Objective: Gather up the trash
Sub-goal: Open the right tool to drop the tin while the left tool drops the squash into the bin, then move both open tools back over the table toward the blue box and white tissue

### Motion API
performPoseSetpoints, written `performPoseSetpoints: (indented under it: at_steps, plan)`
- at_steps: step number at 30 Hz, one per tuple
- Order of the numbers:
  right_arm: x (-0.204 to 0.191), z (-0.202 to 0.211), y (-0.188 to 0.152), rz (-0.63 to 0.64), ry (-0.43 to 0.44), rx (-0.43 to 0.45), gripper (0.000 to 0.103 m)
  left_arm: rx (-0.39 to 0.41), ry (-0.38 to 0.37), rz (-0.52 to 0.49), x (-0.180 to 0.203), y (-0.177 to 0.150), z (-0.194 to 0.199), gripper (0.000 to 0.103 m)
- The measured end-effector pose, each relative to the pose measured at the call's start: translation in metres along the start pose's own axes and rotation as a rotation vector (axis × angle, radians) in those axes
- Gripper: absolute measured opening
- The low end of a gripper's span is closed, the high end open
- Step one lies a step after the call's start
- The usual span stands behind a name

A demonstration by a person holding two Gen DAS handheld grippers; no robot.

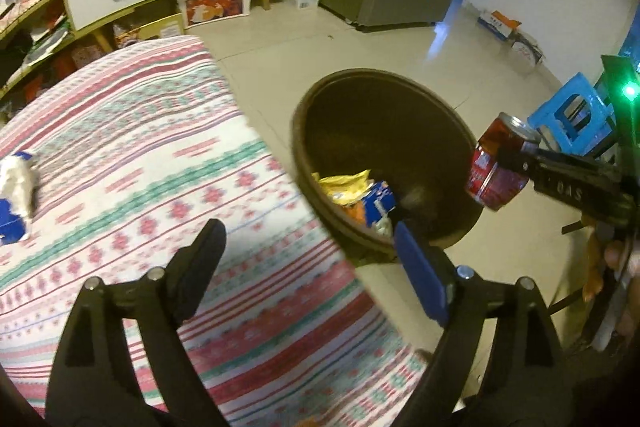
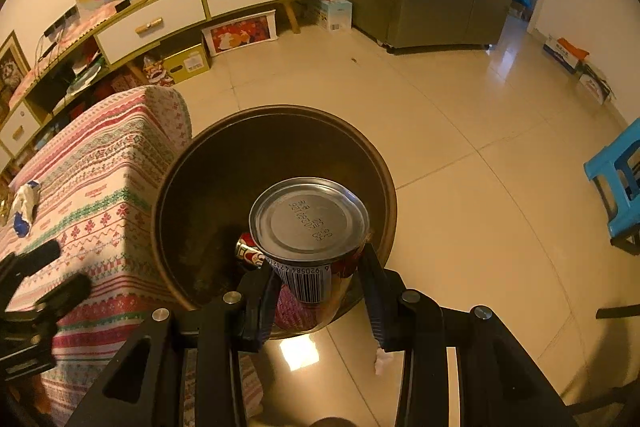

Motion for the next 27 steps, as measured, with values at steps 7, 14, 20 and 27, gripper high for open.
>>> performPoseSetpoints:
  at_steps: [7,14,20,27]
  plan:
    - [-0.004,-0.008,0.000,0.007,-0.025,-0.010,0.039,-0.012,0.073,0.002,-0.030,-0.019,0.023,0.092]
    - [-0.006,-0.011,0.002,-0.009,-0.027,-0.012,0.041,-0.006,0.094,0.048,-0.068,-0.040,0.040,0.093]
    - [-0.017,0.004,0.004,0.005,-0.023,0.025,0.071,0.012,0.135,0.073,-0.097,-0.053,0.055,0.093]
    - [-0.039,0.017,0.002,0.025,0.001,0.022,0.074,0.017,0.149,0.126,-0.128,-0.062,0.069,0.093]
Point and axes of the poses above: each gripper's, at about its wrist camera, not at the fingertips, and z roughly against the way its jaws point, x to its right, y to its top, the point moved 4 cm from there along -z, roughly the way its jaws point, and after that the axes turned 10 degrees about -x, right-handed, at the moved point
